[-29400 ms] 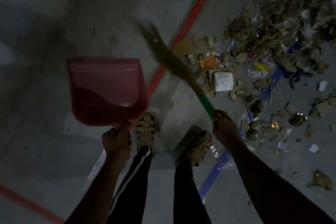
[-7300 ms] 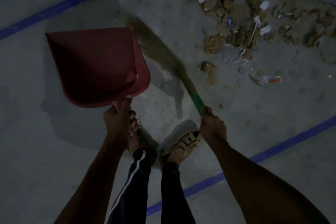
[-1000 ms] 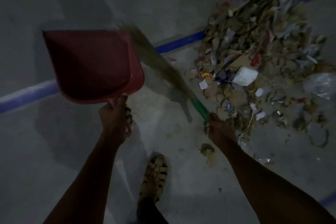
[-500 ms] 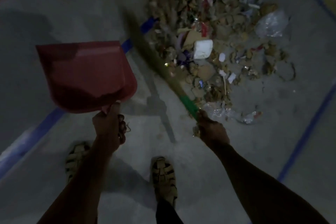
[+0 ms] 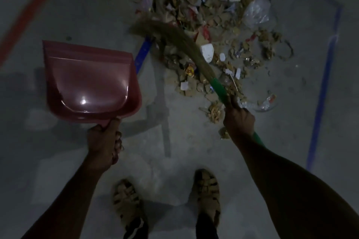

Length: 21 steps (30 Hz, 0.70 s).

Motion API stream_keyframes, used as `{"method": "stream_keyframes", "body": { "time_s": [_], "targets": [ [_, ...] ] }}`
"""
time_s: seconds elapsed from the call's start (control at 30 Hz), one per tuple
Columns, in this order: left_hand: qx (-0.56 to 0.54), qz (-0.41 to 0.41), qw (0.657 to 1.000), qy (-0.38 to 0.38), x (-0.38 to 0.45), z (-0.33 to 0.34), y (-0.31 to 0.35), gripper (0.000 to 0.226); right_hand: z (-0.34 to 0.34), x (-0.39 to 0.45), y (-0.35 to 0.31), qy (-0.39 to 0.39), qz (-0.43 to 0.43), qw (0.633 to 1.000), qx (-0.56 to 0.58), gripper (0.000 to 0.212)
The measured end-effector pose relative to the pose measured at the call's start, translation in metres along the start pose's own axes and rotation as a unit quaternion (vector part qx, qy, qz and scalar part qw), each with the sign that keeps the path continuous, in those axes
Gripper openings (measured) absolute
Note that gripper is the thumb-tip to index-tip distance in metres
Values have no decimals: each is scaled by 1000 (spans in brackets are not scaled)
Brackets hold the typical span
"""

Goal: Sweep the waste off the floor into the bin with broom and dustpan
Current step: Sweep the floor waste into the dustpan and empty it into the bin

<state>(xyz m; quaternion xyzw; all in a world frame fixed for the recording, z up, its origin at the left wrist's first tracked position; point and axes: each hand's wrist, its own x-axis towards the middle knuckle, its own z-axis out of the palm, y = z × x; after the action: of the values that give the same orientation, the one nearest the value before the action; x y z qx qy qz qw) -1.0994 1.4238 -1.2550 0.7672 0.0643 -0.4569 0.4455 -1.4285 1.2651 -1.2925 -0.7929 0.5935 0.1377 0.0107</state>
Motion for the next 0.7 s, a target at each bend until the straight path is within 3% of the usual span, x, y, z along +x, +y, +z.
{"method": "stream_keyframes", "body": {
  "time_s": [0.13,0.23,0.3,0.43,0.5,0.57,0.7],
  "targets": [
    [6,55,998,-43,7,-3,45,41,-22,-16,-24,53,69,996,31,65],
    [39,81,994,-69,13,8,73,37,-23,-25,-34,51,194,975,97,66],
    [54,85,990,-95,21,19,87,36,-16,-30,-38,10,296,945,140,68],
    [102,76,983,-135,46,47,95,38,19,-30,-36,-63,421,877,223,35],
    [123,67,980,-140,61,58,93,38,37,-32,-43,-109,466,841,253,31],
    [153,63,975,-150,81,69,92,38,54,-31,-57,-127,487,824,261,27],
    [210,58,961,-172,116,80,93,36,75,-18,-108,-117,449,837,291,22]
  ]
}}
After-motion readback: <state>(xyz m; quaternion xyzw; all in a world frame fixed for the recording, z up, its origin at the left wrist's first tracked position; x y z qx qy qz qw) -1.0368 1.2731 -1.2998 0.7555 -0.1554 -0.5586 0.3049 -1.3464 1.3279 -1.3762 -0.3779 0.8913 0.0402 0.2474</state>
